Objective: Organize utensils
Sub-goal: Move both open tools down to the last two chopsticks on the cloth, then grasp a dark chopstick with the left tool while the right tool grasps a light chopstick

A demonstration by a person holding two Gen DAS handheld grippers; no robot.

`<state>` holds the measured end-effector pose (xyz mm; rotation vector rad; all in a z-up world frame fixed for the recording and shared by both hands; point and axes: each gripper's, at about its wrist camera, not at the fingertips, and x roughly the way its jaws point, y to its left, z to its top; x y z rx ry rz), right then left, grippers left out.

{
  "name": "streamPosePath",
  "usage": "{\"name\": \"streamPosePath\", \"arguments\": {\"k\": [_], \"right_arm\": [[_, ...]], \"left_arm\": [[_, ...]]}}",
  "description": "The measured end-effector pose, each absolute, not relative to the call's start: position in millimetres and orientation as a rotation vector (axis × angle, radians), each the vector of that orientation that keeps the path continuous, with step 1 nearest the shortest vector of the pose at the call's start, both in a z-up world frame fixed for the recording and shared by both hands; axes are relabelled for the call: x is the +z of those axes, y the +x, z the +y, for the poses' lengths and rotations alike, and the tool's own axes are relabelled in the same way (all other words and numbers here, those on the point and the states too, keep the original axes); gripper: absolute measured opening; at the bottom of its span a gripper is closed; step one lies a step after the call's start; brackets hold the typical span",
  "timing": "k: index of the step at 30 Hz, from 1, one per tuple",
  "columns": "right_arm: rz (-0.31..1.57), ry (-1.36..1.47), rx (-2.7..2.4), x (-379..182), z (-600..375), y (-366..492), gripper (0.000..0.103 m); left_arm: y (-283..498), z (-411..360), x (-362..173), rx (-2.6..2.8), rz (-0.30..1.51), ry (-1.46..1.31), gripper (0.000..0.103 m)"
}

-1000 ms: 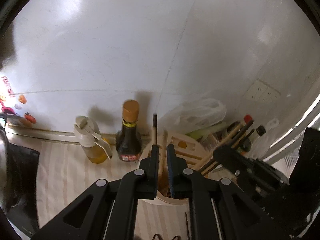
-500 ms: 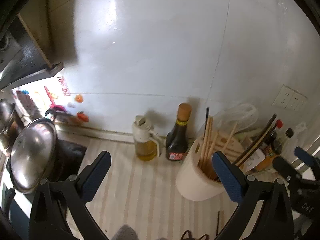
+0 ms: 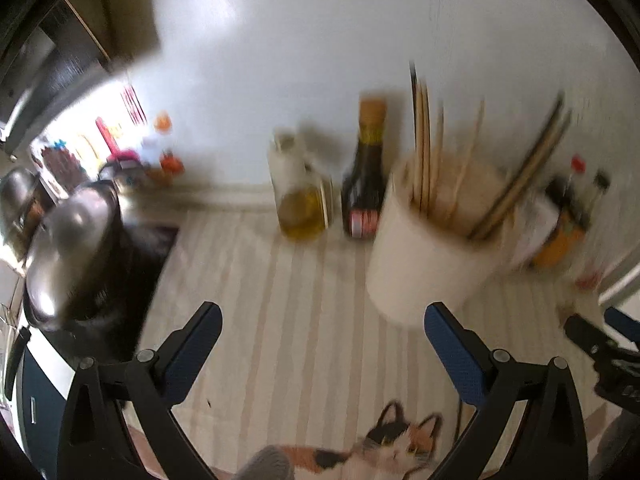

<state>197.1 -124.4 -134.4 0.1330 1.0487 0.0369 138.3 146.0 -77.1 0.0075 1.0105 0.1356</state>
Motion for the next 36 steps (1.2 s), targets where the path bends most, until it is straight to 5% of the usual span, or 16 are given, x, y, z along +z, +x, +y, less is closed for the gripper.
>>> {"name": "streamPosePath", "arguments": {"k": [3,5,9,12,19,28,36], "right_arm": [[1.216,0.146,0.019,-197.0,-134.3,190.9,0.101],[1.319,0.156,0.019,-240.5,-138.2,186.6,0.084],[1.429,0.174,0.025,-294.9,-139.5,179.5,0.067],[1.464,0.155,0.037,-315.9,-134.3,177.2,0.055],[1.466,0.046,0.028,-331.8,-119.7,169.1,0.008],[1.505,0.078,-0.053,-330.9,-195.0,150.9,0.007],[1.529,0.125,-0.128,-333.0,-256.4,139.0,0.007]], "left_arm": [[132.8,137.2,-119.3,0.129,1.099,0.031,0.103],[129.8,132.4,-143.5,0.127,1.141,0.045,0.103],[124.1,125.8,-177.5,0.13,1.187,0.069,0.103],[122.2,122.3,-194.9,0.115,1.223,0.069,0.103],[119.1,104.4,-208.3,0.089,1.258,0.108,0.103],[111.9,46.8,-227.5,-0.065,1.344,0.11,0.103],[106.3,-21.9,-268.6,-0.219,1.479,0.094,0.07]]}}
